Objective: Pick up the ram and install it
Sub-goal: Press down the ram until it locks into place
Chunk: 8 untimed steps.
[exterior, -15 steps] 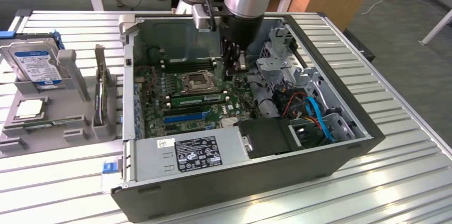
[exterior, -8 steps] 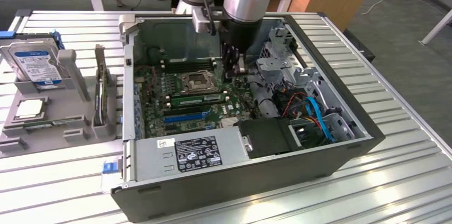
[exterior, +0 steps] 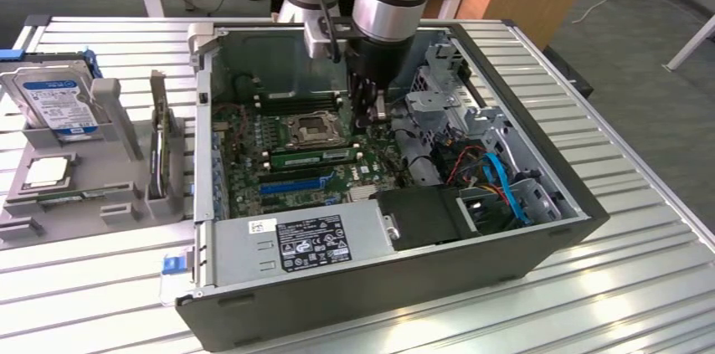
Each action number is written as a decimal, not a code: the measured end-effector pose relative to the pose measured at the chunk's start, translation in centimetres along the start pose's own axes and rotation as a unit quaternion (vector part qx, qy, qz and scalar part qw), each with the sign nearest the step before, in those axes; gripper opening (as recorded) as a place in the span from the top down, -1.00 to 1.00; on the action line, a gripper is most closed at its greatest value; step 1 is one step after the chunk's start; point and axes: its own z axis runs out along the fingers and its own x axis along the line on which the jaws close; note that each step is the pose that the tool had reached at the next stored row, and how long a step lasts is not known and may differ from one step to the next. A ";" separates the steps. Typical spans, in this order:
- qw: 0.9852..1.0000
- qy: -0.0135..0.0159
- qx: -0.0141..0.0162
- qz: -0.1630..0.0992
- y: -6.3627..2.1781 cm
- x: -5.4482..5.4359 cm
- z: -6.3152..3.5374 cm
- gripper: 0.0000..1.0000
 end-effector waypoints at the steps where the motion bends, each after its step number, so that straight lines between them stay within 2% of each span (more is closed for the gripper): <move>1: 1.000 0.000 0.000 0.000 0.00 0.0 0.11 0.80; 8: 1.000 0.000 0.000 0.000 -0.01 0.0 0.79 0.80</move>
